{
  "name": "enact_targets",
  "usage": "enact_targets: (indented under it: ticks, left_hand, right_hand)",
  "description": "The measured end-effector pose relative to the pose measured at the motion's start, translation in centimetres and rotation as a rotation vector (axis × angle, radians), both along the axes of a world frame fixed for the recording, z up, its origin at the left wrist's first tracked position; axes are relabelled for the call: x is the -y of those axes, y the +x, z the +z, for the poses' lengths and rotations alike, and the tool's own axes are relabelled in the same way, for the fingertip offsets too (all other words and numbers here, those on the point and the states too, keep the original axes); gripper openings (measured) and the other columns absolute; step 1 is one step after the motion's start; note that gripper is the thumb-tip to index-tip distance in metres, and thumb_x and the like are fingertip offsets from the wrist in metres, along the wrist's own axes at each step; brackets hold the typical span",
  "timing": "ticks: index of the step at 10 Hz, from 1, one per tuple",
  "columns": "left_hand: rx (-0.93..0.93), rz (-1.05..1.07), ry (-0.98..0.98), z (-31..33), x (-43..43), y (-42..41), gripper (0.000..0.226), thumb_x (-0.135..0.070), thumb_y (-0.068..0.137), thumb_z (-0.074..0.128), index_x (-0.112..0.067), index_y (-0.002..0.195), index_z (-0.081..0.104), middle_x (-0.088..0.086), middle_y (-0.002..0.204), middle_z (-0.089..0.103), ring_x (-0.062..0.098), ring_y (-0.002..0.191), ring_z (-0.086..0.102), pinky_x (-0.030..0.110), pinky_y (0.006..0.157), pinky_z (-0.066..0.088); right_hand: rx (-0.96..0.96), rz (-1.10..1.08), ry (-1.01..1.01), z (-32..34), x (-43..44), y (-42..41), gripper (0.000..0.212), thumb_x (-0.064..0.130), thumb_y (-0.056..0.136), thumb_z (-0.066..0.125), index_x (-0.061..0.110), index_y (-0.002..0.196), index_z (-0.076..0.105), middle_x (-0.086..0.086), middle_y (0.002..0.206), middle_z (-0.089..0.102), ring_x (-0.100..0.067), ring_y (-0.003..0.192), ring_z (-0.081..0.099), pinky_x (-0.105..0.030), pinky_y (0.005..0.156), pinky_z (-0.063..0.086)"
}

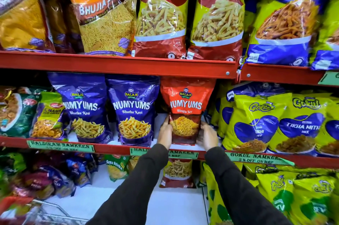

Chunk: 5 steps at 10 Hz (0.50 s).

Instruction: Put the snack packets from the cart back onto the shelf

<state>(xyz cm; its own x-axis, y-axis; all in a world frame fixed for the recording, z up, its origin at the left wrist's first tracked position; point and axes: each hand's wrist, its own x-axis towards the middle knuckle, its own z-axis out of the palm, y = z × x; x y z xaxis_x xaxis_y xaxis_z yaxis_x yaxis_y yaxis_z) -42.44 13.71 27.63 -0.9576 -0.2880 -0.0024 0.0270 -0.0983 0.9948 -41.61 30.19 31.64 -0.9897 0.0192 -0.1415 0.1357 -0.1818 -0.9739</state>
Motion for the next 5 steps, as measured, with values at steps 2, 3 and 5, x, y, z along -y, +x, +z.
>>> enact_targets:
  ticks: [2,3,5]
  left_hand:
    - [-0.003,0.012,-0.105,3.4,-1.5,6.4,0.064,-0.024,0.078,0.032,-0.026,0.141,0.041,0.006,0.142,0.052,0.025,0.130,0.047,0.049,0.116,0.034]
    - [-0.006,0.013,-0.150,3.9,-1.7,7.5,0.058,-0.019,0.085,0.032,-0.027,0.141,0.041,0.003,0.139,0.053,0.024,0.128,0.047,0.046,0.116,0.035]
    - [-0.011,0.082,-0.315,4.0,-2.1,8.5,0.058,-0.034,0.088,0.035,-0.031,0.146,0.028,0.005,0.153,0.038,0.028,0.143,0.031,0.049,0.120,0.026]
  right_hand:
    - [-0.144,-0.170,0.149,0.6,-1.0,3.6,0.033,0.018,0.096,0.042,0.004,0.115,0.065,-0.013,0.099,0.062,-0.024,0.088,0.059,-0.005,0.044,0.045]
    - [-0.142,-0.127,0.156,0.8,-0.9,4.3,0.033,0.024,0.096,0.043,0.012,0.118,0.064,-0.011,0.108,0.064,-0.026,0.093,0.063,-0.027,0.069,0.059]
    - [-0.129,0.001,0.236,0.7,-1.4,4.2,0.021,0.030,0.086,0.049,0.026,0.102,0.063,-0.017,0.125,0.063,-0.034,0.110,0.061,-0.052,0.098,0.050]
